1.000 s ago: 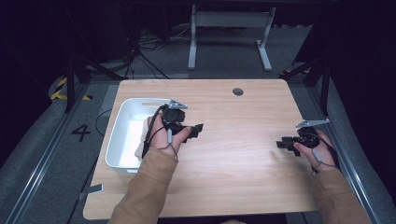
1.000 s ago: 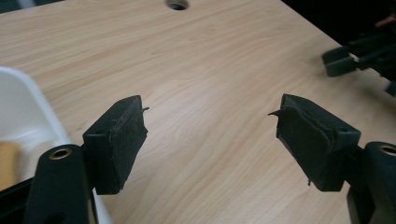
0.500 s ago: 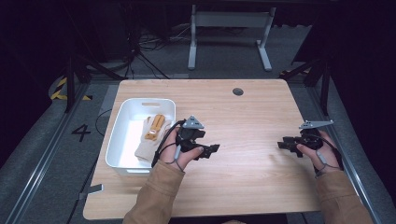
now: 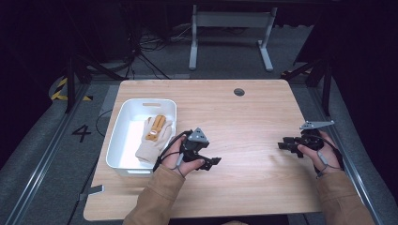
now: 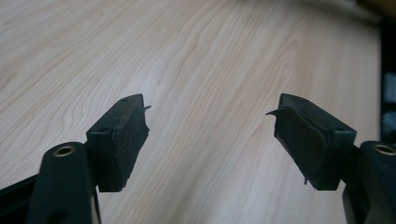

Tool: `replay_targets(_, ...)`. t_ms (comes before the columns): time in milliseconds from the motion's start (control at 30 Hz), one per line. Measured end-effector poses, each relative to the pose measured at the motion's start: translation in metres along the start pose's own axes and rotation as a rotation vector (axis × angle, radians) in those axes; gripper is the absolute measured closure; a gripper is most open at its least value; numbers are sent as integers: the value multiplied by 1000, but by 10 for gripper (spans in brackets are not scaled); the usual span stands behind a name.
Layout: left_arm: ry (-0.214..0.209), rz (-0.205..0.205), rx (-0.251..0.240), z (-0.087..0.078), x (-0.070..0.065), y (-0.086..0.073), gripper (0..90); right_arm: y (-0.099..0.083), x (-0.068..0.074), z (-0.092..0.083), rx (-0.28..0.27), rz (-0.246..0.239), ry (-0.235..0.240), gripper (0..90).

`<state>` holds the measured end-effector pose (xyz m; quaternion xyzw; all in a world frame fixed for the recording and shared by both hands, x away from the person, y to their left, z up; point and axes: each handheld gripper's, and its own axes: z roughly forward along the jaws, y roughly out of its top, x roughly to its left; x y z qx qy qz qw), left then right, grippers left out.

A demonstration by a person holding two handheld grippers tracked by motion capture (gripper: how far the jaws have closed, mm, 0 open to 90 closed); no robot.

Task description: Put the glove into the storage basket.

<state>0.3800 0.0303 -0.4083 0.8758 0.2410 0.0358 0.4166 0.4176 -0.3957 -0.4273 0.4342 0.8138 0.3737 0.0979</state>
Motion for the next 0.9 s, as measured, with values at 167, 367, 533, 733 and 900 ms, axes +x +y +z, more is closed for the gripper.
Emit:
replay_targets(167, -19, -7, 16, 17, -1, -10, 268, 1, 1, 1, 0, -6, 4, 552)
replay_targets(367, -22, 14, 79, 35, -1, -18, 277, 1, 2, 4, 9, -9, 7, 546)
replay_targets(533, -11, 26, 41, 44, -2, -25, 277, 0, 2, 5, 12, -10, 7, 546)
replay_targets(733, -28, 41, 20, 51, -6, -26, 276, 1, 3, 6, 10, -11, 8, 546)
replay_targets(900, -19, 25, 36, 52, -9, -27, 267, 4, 4, 9, 10, -18, 9, 546)
